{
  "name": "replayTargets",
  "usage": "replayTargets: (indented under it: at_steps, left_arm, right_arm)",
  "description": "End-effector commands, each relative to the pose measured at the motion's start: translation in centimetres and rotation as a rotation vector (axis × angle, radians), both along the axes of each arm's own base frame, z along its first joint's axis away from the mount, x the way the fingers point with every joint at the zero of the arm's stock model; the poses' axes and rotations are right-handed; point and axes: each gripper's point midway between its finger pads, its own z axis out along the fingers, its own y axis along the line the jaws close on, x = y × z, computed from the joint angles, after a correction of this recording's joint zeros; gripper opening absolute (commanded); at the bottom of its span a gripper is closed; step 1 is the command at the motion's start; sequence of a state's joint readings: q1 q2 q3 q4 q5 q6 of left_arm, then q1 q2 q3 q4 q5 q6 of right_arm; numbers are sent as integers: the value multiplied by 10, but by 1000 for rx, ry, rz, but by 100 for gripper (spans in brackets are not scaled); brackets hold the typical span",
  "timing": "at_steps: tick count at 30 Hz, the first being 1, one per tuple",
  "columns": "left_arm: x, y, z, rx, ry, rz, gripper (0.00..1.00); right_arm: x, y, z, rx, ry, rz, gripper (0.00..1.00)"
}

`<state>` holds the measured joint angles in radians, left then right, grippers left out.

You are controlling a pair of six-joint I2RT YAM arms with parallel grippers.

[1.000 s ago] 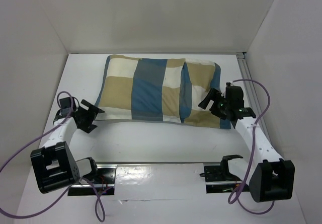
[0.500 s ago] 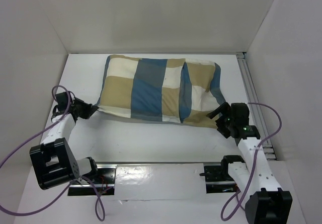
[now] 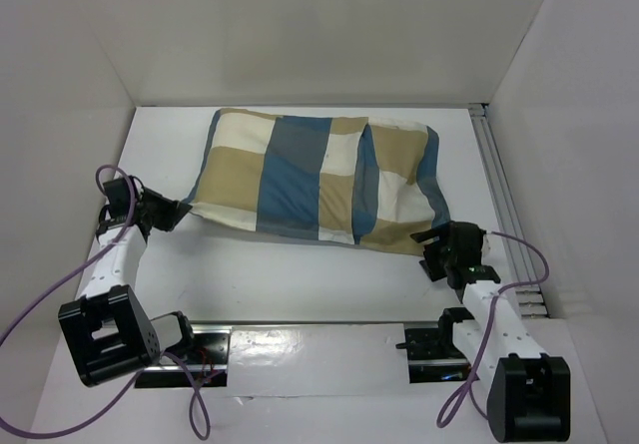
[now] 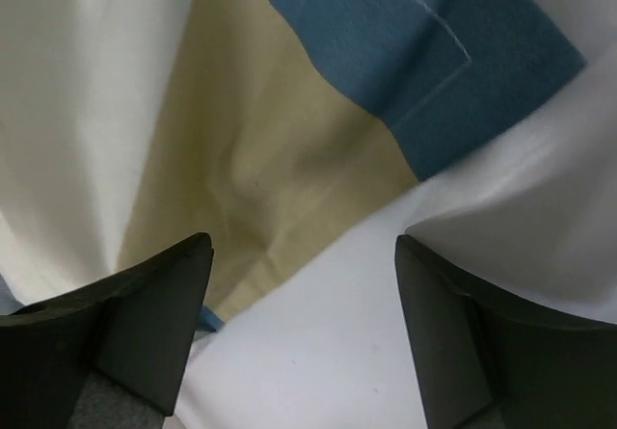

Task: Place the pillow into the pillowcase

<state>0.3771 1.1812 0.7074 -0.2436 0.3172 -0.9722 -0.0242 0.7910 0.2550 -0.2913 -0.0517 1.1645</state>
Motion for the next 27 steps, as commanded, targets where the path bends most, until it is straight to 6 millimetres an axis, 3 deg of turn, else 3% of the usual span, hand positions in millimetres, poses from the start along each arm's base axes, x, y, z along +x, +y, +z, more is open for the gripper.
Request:
replayTargets:
  at_steps: [1, 3, 6, 7, 8, 9, 10, 14, 15, 16, 17, 18, 19, 21, 22, 23, 24, 25, 27]
  left_arm:
    - [9, 6, 29, 36, -84, -4, 0]
    - [9, 6, 29, 36, -84, -4, 0]
    - [11, 7, 33, 39, -92, -4, 0]
    - [11, 4, 33, 32, -92, -7, 0]
    - [11, 4, 33, 32, -92, -7, 0]
    - [11, 3, 36, 35, -100, -7, 0]
    - [13, 4, 40, 39, -110, -7, 0]
    - [18, 6, 65, 71, -142, -8, 0]
    - [16, 10, 72, 84, -148, -3, 0]
    - [17, 14, 79, 88, -156, 6, 0]
    - [20, 18, 100, 114, -200, 10, 0]
    - [21, 21, 109, 116, -216, 13, 0]
    - [21, 21, 117, 117, -219, 13, 0]
    - [25, 18, 156, 119, -309, -12, 0]
    - [25, 16, 169, 104, -335, -21, 0]
    - [26, 15, 198, 124, -391, -31, 0]
    - [26, 15, 213, 135, -415, -32, 0]
    - [24, 17, 228, 148, -437, -24, 0]
    - [19, 10, 263, 169, -501, -57, 0]
  right_arm:
    - [23, -21, 5, -33, -121, -133, 82]
    - [35, -27, 10, -53, -172, -158, 80]
    - [50, -35, 1, -85, -145, -189, 60]
    - [55, -37, -1, -103, -141, -187, 46]
    - [62, -38, -5, -115, -120, -176, 18]
    - [70, -38, -1, -126, -142, -166, 5]
    - [75, -42, 2, -150, -143, -170, 0]
    - [86, -60, 29, -199, -155, -210, 0]
    - [92, -64, 61, -235, -236, -211, 0]
    - [89, -70, 72, -255, -245, -225, 0]
    - [89, -73, 90, -274, -283, -229, 0]
    - [91, -78, 136, -318, -387, -239, 0]
    - [87, -80, 150, -340, -392, -239, 0]
    - [83, -85, 195, -398, -470, -238, 0]
    - [82, -89, 235, -424, -527, -258, 0]
    - [81, -91, 254, -449, -551, -259, 0]
    - [77, -92, 278, -465, -593, -259, 0]
    - [72, -92, 315, -496, -657, -257, 0]
    - [74, -73, 340, -495, -717, -140, 0]
